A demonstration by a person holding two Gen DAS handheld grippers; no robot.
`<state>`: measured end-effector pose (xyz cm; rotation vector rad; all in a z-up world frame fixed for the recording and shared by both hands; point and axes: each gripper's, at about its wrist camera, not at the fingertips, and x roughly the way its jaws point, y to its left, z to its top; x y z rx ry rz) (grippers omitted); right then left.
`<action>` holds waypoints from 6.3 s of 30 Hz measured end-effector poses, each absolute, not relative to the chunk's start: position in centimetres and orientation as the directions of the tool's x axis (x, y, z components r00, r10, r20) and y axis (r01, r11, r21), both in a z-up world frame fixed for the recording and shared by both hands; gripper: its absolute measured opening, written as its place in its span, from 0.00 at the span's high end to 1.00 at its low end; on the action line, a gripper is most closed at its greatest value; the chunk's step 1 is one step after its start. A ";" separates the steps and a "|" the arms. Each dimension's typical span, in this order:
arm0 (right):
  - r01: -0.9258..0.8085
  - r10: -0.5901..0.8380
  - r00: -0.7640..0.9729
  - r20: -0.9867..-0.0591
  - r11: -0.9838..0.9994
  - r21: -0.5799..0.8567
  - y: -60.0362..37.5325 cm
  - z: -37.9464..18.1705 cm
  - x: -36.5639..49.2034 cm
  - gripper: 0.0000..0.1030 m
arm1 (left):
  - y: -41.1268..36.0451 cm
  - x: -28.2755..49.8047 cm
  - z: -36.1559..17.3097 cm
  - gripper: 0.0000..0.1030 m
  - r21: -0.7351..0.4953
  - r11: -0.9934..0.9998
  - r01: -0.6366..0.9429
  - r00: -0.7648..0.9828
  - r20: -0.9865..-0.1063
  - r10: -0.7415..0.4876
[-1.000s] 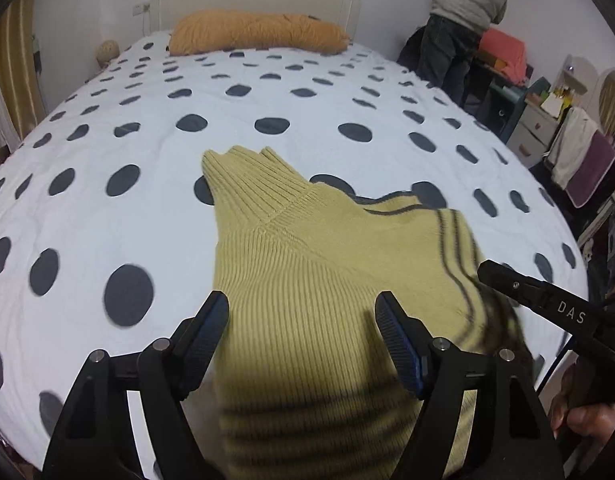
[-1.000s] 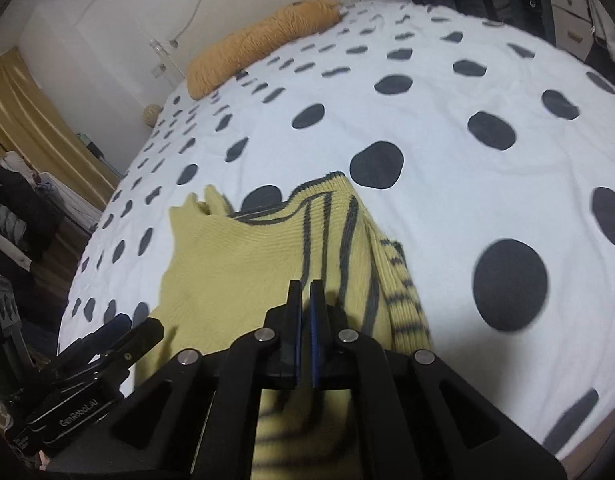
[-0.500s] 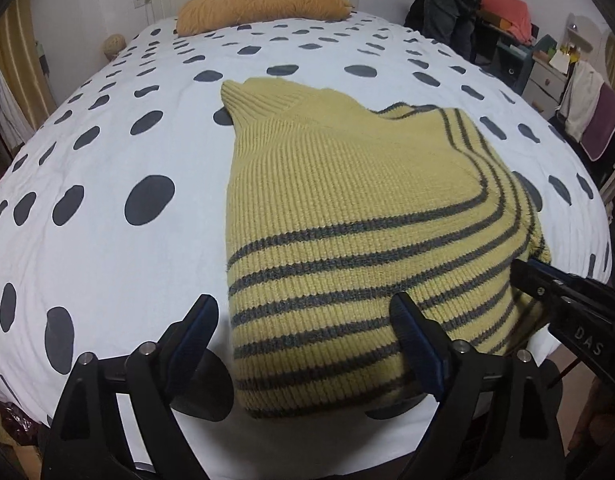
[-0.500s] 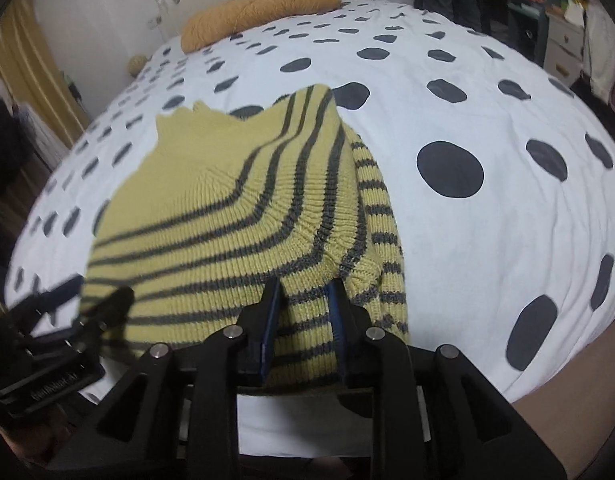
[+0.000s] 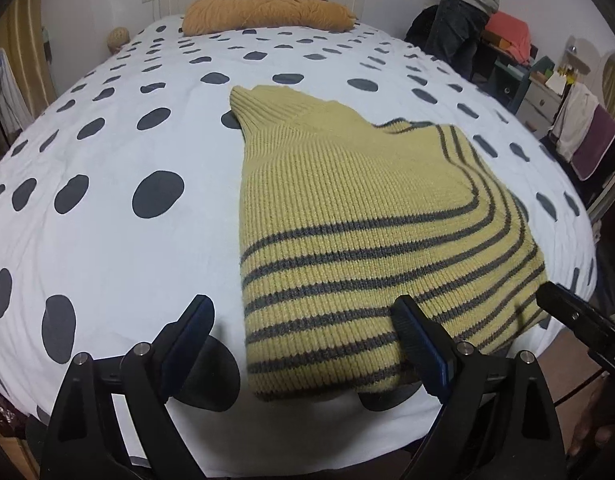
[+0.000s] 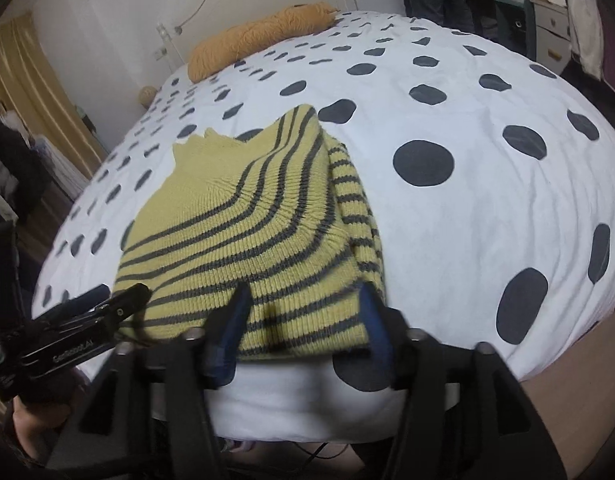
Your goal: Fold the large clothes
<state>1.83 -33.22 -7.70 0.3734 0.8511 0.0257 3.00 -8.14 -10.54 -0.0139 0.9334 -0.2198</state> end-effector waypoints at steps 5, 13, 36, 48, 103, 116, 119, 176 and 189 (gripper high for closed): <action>0.125 0.315 0.722 -0.616 0.817 0.564 -36.1 -8.5 0.0 0.21 | -4.1 8.4 -9.0 0.01 -0.267 0.948 0.175 0.561 -0.764 -0.318; 0.191 0.565 0.709 -0.421 0.421 0.887 -38.2 -16.6 1.2 0.20 | -5.6 20.7 -11.8 0.01 -0.423 0.872 0.245 0.400 -0.776 -0.488; 0.014 0.536 0.778 -0.327 0.505 0.863 -35.0 -13.0 5.9 0.52 | -6.1 25.9 -12.1 0.80 -0.447 0.820 0.358 0.392 -0.725 -0.566; 0.176 0.503 0.756 -0.418 0.459 0.871 -36.5 -17.3 3.3 0.23 | -3.3 26.5 -14.9 0.11 -0.513 0.816 0.266 0.293 -0.764 -0.575; -0.092 0.487 0.683 -0.545 0.797 0.597 -24.2 -4.8 15.9 0.29 | 12.3 30.0 1.4 0.16 -0.150 0.982 0.112 0.626 -0.757 -0.187; -0.072 0.280 0.505 -0.816 0.956 0.283 -18.7 -11.8 18.4 0.52 | 3.3 15.6 -11.2 0.06 0.089 0.984 0.152 0.596 -0.803 -0.019; -0.042 0.220 0.525 -0.822 0.972 0.233 -17.7 -9.4 17.5 0.52 | 4.7 14.8 -10.4 0.06 0.044 0.997 0.070 0.592 -0.806 -0.006; 0.074 -0.086 0.452 -0.888 0.996 -0.058 -14.6 2.3 9.8 0.20 | 3.2 5.7 0.3 0.01 0.035 0.992 -0.120 0.475 -0.875 0.088; 0.079 -0.099 0.446 -0.889 0.994 -0.071 -14.7 2.1 9.5 0.20 | 3.3 5.6 -0.2 0.01 0.026 0.992 -0.124 0.461 -0.884 0.081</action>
